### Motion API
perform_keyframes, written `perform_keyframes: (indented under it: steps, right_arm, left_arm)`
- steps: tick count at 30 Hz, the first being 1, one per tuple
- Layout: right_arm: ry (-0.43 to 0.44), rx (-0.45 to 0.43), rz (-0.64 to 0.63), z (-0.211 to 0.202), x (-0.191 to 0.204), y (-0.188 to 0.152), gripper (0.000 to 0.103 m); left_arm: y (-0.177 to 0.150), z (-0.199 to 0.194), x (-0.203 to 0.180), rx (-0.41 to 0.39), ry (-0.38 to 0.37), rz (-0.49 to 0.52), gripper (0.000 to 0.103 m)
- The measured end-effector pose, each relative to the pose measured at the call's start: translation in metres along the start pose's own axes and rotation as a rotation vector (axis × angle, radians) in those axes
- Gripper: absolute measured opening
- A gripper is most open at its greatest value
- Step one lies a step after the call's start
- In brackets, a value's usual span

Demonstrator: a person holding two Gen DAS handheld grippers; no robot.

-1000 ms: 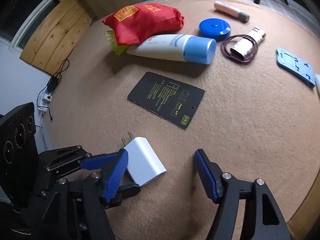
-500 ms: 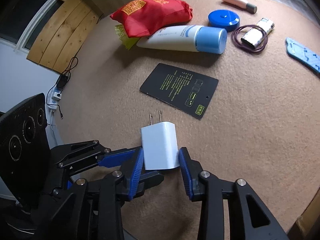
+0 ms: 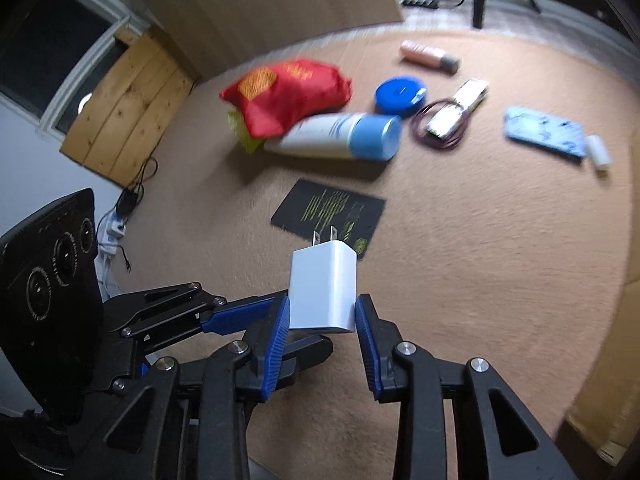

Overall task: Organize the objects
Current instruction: 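Carry the charger with the right tool and drop it into the box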

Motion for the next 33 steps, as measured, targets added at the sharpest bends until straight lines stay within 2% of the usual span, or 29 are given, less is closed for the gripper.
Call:
perform_keyframes:
  steps: [7,18,24,33]
  right_arm:
    - [-0.057,-0.112,0.054,-0.058,-0.034,0.006,0.030]
    - [-0.174,-0.259,0.196,-0.152,-0.125,-0.008,0.030]
    - [-0.211,-0.273,0.271,-0.171,-0.167,-0.026,0.030]
    - [-0.227,-0.255,0.348,-0.169,-0.209,-0.049,0.030]
  left_arm:
    - [0.029,0.014,-0.058,-0.020,-0.063,0.101,0.034]
    - [0.055,0.060,-0.182,-0.008,-0.197,0.271,0.034]
    - [0.048,0.093,-0.225,0.041,-0.227,0.328,0.034]
    - [0.032,0.135,-0.249,0.118,-0.234,0.353,0.034]
Point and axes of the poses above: each gripper's, at about its wrist camera, not at the fingertips, and z roughly the way its jaws point, x to its left, y to its top, the point moved 9 cm from there along z, roughly the way its jaws point, and after that the axes turned 8 degrees about -x, right-handed, at the moved point
